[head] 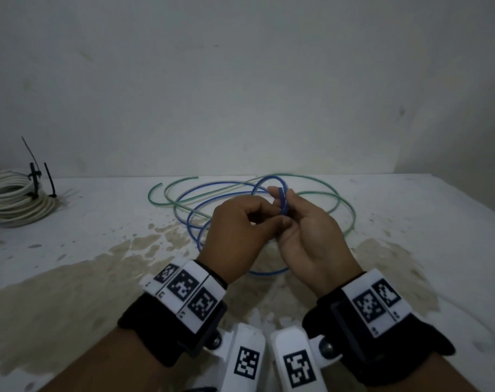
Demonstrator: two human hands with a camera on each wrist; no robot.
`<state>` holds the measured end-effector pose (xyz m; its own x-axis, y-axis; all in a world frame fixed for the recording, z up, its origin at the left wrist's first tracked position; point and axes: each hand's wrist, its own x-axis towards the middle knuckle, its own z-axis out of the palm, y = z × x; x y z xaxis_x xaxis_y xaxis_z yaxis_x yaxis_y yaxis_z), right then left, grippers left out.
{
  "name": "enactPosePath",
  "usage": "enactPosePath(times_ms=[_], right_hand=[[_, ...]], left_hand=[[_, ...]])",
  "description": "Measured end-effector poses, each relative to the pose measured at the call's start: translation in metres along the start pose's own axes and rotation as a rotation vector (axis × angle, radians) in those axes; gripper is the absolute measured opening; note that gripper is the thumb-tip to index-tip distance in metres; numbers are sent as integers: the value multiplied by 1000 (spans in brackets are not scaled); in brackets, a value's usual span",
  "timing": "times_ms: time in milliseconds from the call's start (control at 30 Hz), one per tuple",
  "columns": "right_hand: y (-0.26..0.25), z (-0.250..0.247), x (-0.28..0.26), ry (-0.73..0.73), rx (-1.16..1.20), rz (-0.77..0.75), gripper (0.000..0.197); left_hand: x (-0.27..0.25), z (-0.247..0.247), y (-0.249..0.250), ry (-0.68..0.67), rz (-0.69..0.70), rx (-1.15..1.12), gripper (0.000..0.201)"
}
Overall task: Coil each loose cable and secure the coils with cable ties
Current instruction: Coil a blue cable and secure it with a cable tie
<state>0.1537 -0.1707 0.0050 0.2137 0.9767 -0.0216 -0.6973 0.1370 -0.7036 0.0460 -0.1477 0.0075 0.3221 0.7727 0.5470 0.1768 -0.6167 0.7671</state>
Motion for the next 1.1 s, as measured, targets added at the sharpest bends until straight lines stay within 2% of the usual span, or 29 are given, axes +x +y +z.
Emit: enactPosePath(times_ms=[167,300,367,467,600,733,800,867,933,967,1033,1067,1100], right_hand=[[-9,-1,0,-43,42,-49,29],[-23,-3,-2,-133,49,-114,32],[-29,-2,-5,-167,64,-120,32],[-41,-4,-8,-200,110,-135,33],[-49,-4,-10,-212,82,-159,33],[-47,-2,-11,-185,-17,-196,33],[-47,-2,-12,-173,-52,-215,32],[-47,-3,-13,-172,-66,-230,32],[-47,-2,-14,-181,-65,-244,32],[-46,-1,-14,-189,-65,-250,33],[-45,1,-15,-213,-76,-255,33],[-43,2,-16,-225,-88,-253,33],[-41,3,-16,-237,-100,-246,33]], left_hand=[[-8,3,-9,-45,14,78,19],[-12,-5,-17,-281,-10,163,36],[-12,-8,-16,-338,32,164,36],[-9,-16,-22,-330,115,214,37],[-2,-26,-33,-279,98,200,15],[1,-29,-38,-248,205,285,21],[4,-32,-41,-211,219,439,25],[6,-36,-40,-184,81,597,29],[8,-39,-35,-216,-169,589,18],[9,-39,-34,-221,-346,425,14],[9,-38,-27,-204,-705,-125,12],[10,-37,-24,-183,-796,-371,16],[12,-36,-23,-135,-823,-529,19]])
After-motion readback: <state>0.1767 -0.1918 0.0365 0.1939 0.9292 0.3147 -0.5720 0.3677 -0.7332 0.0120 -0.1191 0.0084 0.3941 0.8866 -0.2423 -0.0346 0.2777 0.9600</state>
